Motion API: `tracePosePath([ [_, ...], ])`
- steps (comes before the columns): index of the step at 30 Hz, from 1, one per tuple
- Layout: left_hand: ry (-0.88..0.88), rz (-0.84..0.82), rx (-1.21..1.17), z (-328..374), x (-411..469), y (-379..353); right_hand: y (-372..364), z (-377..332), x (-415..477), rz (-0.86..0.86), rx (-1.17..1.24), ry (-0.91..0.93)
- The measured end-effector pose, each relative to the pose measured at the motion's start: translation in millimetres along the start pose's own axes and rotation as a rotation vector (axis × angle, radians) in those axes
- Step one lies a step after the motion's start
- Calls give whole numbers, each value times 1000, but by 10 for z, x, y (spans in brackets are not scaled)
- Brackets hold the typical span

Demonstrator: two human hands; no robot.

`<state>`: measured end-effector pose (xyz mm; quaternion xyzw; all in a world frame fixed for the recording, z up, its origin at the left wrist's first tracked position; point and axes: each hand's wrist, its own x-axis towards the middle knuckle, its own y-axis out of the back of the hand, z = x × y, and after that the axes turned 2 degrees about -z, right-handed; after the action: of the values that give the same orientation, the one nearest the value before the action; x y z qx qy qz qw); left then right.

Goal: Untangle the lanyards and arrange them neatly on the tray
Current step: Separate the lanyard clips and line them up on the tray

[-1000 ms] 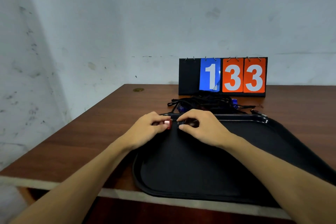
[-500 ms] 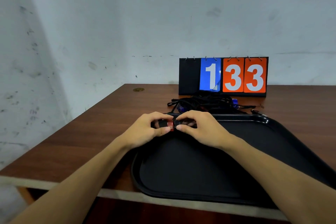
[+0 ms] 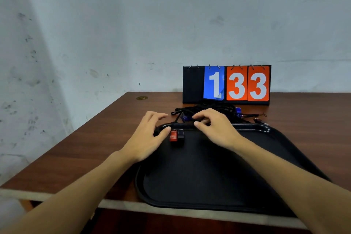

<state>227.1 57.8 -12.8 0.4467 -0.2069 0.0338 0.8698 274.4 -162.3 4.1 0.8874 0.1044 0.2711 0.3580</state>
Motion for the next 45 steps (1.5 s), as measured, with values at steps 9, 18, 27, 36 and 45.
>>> tracePosePath([
  [9, -83, -25, 111, 598, 331, -97, 841, 680, -168, 219, -78, -281],
  [18, 78, 10, 86, 869, 834, -457, 975, 1243, -40, 229, -162, -492],
  [27, -5, -42, 168, 977, 943, -668, 950, 1368, 39, 72, -239, -537],
  [36, 194, 98, 150, 717, 854, -213, 922, 831, 28, 177, -422, -231],
  [45, 149, -25, 49, 366, 807, -171, 296, 251, -50, -138, -492, 37],
])
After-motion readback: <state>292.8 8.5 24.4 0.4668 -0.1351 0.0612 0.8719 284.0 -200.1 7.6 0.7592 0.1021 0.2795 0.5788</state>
